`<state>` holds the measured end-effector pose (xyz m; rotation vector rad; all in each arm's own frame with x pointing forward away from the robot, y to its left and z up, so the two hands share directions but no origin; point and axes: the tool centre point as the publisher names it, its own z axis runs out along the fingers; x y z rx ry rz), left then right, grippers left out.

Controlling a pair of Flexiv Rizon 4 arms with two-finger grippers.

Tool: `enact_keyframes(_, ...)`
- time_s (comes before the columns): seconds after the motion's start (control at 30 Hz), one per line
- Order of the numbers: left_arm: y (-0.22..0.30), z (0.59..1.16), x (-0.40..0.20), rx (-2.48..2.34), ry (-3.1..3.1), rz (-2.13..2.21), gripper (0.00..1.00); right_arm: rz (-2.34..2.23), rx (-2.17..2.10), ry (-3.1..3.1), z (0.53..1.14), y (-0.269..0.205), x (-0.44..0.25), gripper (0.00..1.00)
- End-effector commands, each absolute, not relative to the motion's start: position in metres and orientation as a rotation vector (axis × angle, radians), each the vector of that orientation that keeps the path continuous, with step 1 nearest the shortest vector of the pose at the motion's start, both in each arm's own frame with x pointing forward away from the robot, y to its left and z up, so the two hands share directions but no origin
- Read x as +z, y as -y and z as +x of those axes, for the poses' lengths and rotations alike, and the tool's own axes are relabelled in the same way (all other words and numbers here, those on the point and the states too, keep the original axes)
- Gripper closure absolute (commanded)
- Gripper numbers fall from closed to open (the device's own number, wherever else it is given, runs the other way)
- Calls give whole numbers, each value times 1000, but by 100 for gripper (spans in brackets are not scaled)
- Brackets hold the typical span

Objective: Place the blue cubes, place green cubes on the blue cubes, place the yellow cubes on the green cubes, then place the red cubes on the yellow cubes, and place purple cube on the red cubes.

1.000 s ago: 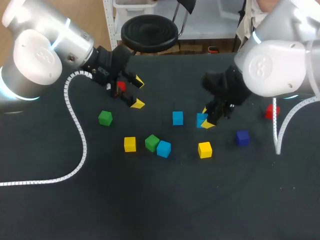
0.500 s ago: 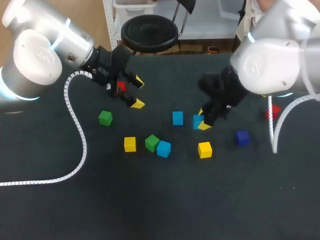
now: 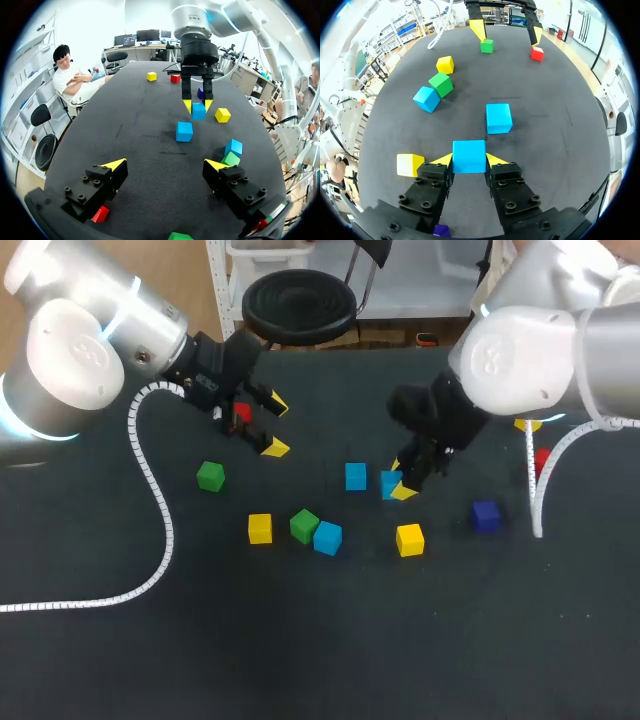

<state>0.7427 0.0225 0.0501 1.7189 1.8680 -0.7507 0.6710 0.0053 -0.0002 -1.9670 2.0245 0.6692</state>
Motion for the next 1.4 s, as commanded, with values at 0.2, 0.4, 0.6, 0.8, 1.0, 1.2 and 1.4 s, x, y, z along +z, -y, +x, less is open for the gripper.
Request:
enact_keyframes(0.2,-23,744,50,-753,-1867,1722,0,-1974,671,-2008,678,-7,-3,100)
enact_keyframes(0.4,-23,744,50,-753,-1867,1722,0,-1980,670,-2001,681,-8,-4,100)
enact_keyframes(0.6,-23,744,50,-753,-1867,1722,0,-1997,674,-1997,682,-10,-9,100)
enact_keyframes(0.8,-23,744,50,-753,-1867,1722,0,-2000,684,-1990,681,-10,-12,100)
enact_keyframes(1.0,-23,744,50,-753,-1867,1722,0,-2004,666,-1976,686,-10,-11,100)
enact_keyframes(1.2,-23,744,50,-753,-1867,1722,0,-2011,656,-1972,693,-9,-10,100)
enact_keyframes(1.4,-23,744,50,-753,-1867,1722,0,-2023,655,-1980,697,-11,-14,100)
